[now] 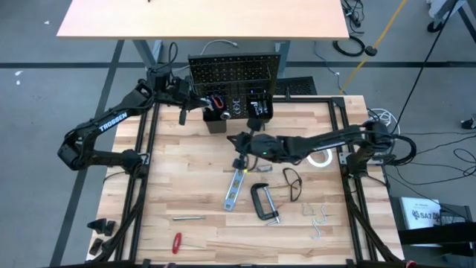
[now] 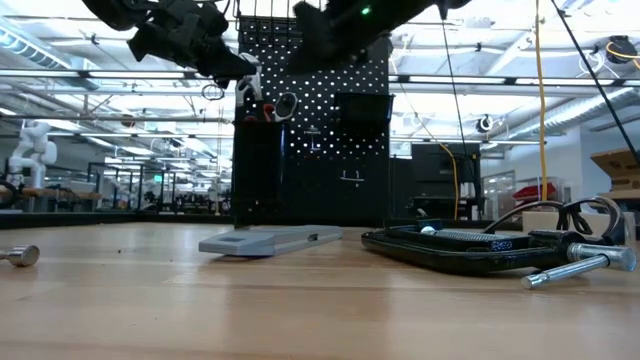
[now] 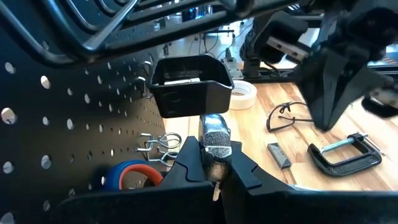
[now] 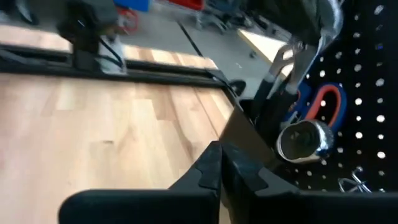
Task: Hang tools onto peg board
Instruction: Put the slip-joint pliers into the left black bin on the peg board
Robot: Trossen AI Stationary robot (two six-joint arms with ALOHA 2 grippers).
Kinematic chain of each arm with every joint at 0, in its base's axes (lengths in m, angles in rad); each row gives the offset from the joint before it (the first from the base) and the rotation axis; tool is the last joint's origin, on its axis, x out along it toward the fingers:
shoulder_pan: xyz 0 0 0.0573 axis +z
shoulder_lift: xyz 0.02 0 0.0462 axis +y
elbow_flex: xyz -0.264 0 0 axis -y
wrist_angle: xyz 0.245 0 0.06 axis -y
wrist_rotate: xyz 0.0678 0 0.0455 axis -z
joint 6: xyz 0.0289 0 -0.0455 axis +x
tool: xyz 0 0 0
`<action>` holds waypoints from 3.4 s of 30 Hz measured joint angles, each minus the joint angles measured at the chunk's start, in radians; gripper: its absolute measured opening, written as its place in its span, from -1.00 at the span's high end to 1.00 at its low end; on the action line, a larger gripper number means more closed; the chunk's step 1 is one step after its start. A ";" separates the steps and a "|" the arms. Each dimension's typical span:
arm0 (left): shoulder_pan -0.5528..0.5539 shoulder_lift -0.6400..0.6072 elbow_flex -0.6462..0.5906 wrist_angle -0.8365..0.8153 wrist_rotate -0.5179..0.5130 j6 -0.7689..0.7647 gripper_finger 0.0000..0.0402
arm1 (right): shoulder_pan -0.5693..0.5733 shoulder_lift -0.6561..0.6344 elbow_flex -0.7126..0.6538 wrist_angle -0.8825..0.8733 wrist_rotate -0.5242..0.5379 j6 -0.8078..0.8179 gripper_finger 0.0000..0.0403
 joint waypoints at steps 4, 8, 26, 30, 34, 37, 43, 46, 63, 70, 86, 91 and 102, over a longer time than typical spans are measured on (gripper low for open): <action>0.001 0.000 0.002 -0.013 -0.001 0.005 0.99 | -0.003 0.037 0.057 -0.011 0.027 0.004 0.88; 0.001 0.000 0.004 -0.026 -0.001 0.013 0.99 | -0.013 0.067 0.086 -0.041 0.025 0.018 0.64; 0.002 -0.001 0.004 -0.031 -0.003 0.011 0.99 | -0.086 0.201 0.096 0.096 0.217 -0.207 0.99; 0.002 -0.001 0.004 -0.032 -0.004 0.007 0.99 | -0.105 0.213 0.096 0.106 0.216 -0.252 1.00; 0.002 -0.001 0.004 -0.034 -0.004 0.006 0.99 | -0.109 0.213 0.095 0.150 0.220 -0.352 1.00; 0.002 -0.001 0.004 -0.034 -0.004 0.005 0.99 | -0.107 0.214 0.095 0.216 0.232 -0.449 1.00; 0.002 0.002 0.002 -0.049 -0.012 0.006 0.99 | -0.110 0.214 0.094 0.336 0.237 -0.556 1.00; 0.001 0.002 0.002 -0.049 -0.011 0.006 0.99 | -0.113 0.213 0.095 0.394 0.242 -0.603 1.00; -0.008 0.000 0.002 -0.064 -0.059 0.004 0.99 | -0.077 0.248 0.095 0.270 0.116 -0.538 1.00; -0.020 0.000 0.002 -0.068 -0.067 0.007 0.99 | -0.108 0.266 0.097 0.359 0.157 -0.544 1.00; -0.020 0.007 0.002 -0.121 -0.081 0.002 0.99 | -0.122 0.264 0.165 0.425 0.283 -0.640 1.00; -0.024 0.048 0.002 -0.134 -0.122 -0.002 0.99 | -0.101 0.264 0.167 0.408 0.268 -0.648 1.00; -0.033 0.079 0.003 -0.109 -0.188 -0.091 0.68 | -0.064 0.264 0.167 0.387 0.266 -0.642 1.00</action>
